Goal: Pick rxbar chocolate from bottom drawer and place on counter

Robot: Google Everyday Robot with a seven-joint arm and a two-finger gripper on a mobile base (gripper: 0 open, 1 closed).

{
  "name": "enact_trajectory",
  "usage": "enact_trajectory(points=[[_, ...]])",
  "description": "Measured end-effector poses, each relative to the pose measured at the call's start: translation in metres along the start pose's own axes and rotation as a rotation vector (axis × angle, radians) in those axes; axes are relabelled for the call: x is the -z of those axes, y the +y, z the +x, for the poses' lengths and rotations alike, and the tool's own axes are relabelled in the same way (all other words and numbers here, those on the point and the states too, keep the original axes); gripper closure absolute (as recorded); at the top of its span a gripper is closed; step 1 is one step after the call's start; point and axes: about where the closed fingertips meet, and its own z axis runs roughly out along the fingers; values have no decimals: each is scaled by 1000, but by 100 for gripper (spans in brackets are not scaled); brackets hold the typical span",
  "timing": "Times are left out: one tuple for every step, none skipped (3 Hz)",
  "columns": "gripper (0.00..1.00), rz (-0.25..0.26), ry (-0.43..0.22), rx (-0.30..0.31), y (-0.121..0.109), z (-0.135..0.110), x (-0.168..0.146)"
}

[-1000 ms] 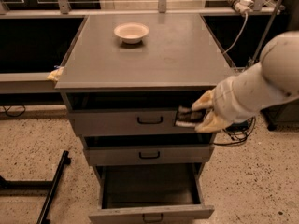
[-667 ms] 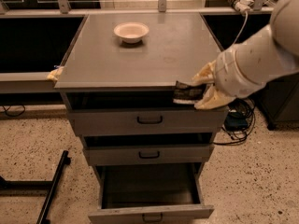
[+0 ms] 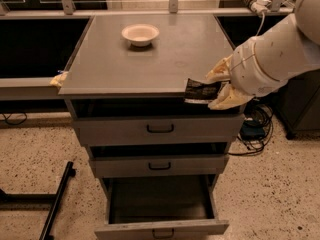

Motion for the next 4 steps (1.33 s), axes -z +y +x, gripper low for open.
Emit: enact_trajectory(points=[[100,17,-20,-19,-22,4,-14],[100,30,-58,-25,-55,9,-42],[100,37,-111,-28,-85,7,-75],[100,41,-163,-44,-107,6,-103]])
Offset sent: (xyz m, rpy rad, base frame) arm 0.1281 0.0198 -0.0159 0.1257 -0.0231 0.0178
